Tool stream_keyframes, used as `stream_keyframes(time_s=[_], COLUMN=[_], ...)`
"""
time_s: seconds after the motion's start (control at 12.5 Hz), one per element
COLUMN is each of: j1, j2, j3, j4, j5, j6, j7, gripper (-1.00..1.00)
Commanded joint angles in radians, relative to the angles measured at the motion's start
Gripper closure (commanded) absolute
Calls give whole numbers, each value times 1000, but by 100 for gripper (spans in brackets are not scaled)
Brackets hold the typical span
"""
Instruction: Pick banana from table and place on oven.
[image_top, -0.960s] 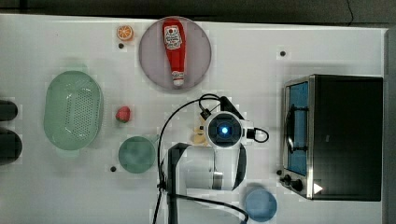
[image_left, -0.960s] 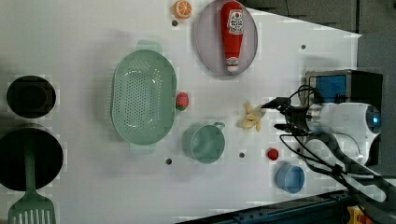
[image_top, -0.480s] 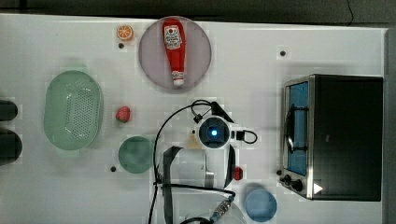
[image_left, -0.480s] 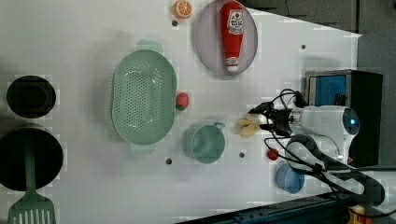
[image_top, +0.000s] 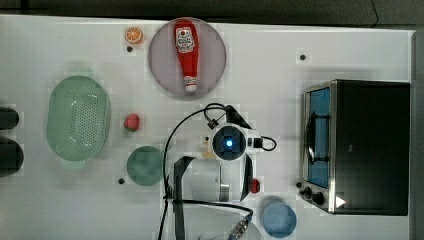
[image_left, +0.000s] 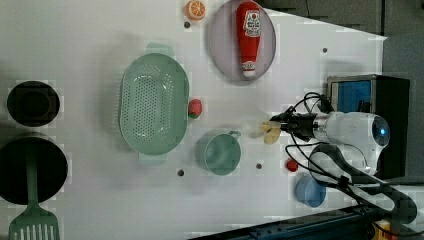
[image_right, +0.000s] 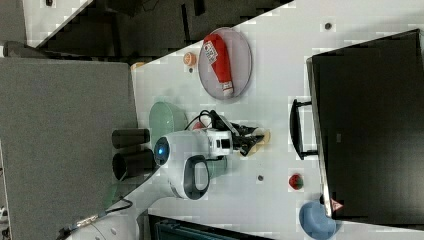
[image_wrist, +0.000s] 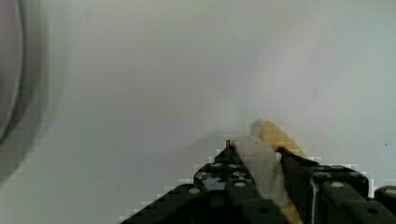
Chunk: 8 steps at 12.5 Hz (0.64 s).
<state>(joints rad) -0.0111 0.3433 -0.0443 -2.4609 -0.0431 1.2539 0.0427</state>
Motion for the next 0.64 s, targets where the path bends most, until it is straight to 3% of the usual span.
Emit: stream_keyframes(time_s=[0.08,0.32,0.64], j1=[-1,0,6], j2=[-146,-366,-592], j3=[7,12,19], j4=[-2,44,250], j5=[1,1,1], j6=[-67,-369,-841], j7=[8,8,8], gripper=[47,47,47])
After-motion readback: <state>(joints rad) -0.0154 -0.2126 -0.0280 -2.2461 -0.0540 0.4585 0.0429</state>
